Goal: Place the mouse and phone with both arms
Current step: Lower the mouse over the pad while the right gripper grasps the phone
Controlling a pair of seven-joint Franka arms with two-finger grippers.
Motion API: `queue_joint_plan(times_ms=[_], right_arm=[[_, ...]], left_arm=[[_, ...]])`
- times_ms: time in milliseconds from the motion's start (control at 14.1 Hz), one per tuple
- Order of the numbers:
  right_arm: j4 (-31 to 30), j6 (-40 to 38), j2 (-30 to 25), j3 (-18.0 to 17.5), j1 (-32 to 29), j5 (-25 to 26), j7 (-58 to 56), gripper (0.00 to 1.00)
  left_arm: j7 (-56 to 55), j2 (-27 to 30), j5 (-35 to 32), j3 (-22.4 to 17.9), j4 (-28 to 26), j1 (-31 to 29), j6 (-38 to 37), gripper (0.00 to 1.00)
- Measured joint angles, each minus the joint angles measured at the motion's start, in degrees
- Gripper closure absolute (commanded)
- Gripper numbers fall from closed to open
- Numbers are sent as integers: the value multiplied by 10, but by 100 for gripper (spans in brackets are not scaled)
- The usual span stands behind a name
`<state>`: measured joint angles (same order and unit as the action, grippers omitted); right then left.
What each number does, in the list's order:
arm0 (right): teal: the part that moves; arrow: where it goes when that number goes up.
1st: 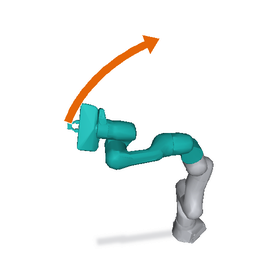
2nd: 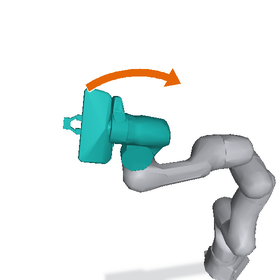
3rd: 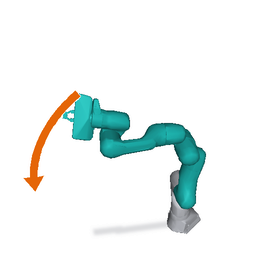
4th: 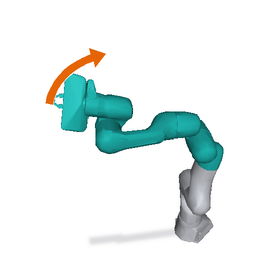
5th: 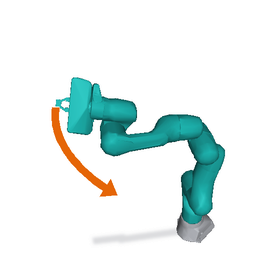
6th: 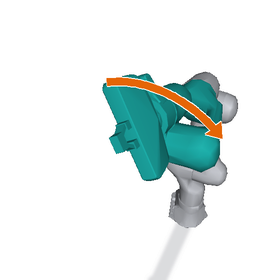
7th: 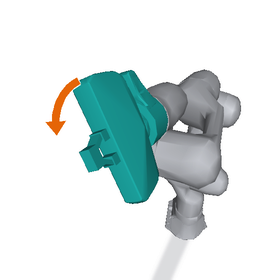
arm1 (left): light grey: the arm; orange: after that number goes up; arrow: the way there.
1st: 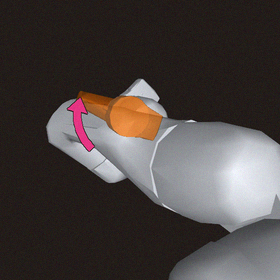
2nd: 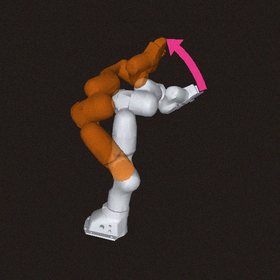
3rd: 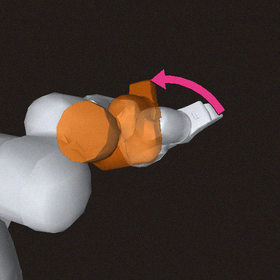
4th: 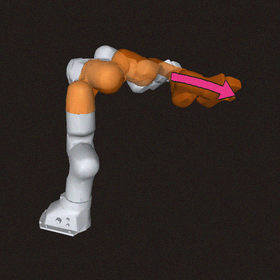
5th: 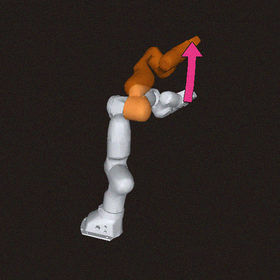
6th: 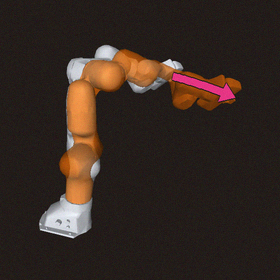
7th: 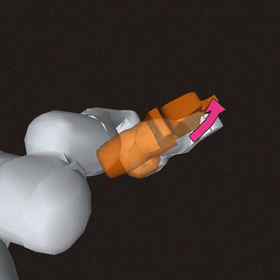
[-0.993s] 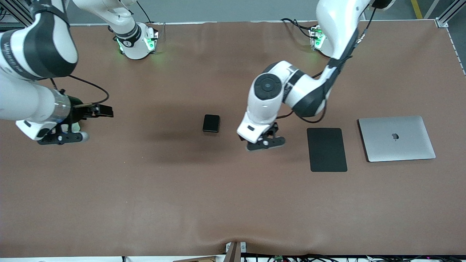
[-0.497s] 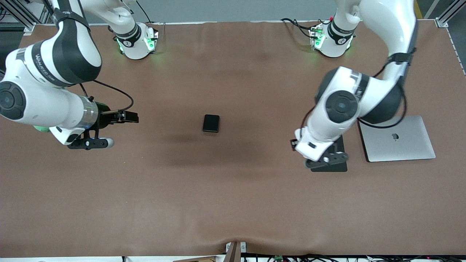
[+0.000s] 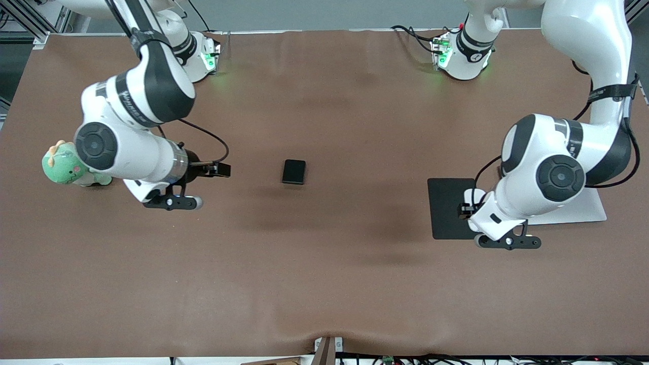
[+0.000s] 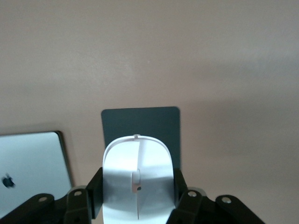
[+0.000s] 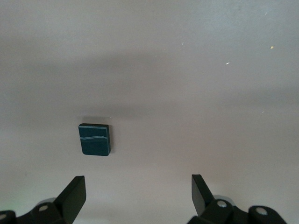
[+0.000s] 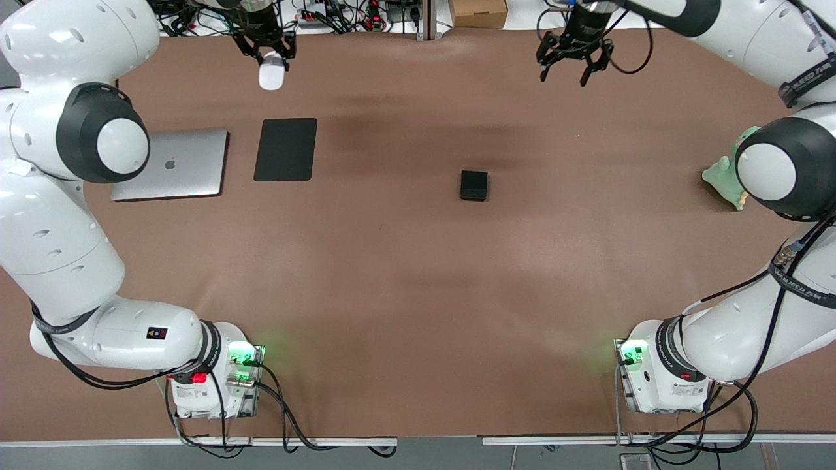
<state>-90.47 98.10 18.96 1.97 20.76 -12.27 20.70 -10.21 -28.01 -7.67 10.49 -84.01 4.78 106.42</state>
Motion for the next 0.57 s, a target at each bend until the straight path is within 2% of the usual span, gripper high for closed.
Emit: queue_joint_plan(times_ms=[284,568], right_arm=[[-55,56,3,0,32,0,34,0],[-104,130,9,0,73,0,74,0]], left_arm=[[44,-19,0,1,-23,-6,8,100],[44,-24,0,4,-71,-5,65,100]])
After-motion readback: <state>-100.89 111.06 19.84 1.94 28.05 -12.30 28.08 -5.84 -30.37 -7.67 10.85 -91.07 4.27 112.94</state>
